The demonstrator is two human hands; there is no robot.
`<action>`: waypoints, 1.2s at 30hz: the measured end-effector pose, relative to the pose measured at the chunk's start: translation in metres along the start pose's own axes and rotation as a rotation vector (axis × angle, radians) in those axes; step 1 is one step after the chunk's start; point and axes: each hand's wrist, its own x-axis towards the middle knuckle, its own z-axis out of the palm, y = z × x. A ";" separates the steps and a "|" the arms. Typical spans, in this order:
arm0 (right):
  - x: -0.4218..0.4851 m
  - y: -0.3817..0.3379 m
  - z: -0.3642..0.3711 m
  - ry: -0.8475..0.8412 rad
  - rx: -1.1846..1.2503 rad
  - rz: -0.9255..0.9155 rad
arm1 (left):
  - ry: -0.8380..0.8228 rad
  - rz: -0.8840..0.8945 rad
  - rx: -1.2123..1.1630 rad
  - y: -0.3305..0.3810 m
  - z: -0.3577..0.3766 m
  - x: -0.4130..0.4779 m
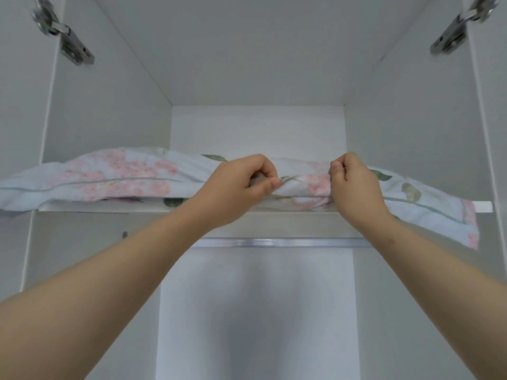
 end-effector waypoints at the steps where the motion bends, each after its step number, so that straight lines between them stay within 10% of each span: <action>1: 0.001 0.003 0.000 -0.052 -0.021 0.008 | -0.034 0.035 0.170 -0.004 -0.002 -0.003; 6: -0.006 0.003 0.006 -0.206 -0.219 -0.039 | -0.237 -0.063 0.867 -0.043 -0.017 -0.014; 18: -0.014 -0.051 -0.016 -0.526 -0.473 -0.127 | -0.100 -0.096 0.523 -0.045 -0.044 -0.035; 23: 0.002 -0.070 0.006 0.027 -0.613 -0.513 | -0.006 0.059 0.536 -0.049 -0.046 -0.030; 30: 0.041 -0.070 0.064 -0.368 -0.513 -0.271 | 0.005 0.222 0.594 -0.045 -0.034 -0.053; 36: 0.035 -0.054 0.069 -0.366 -0.386 -0.258 | -0.289 0.057 0.585 -0.037 -0.040 -0.040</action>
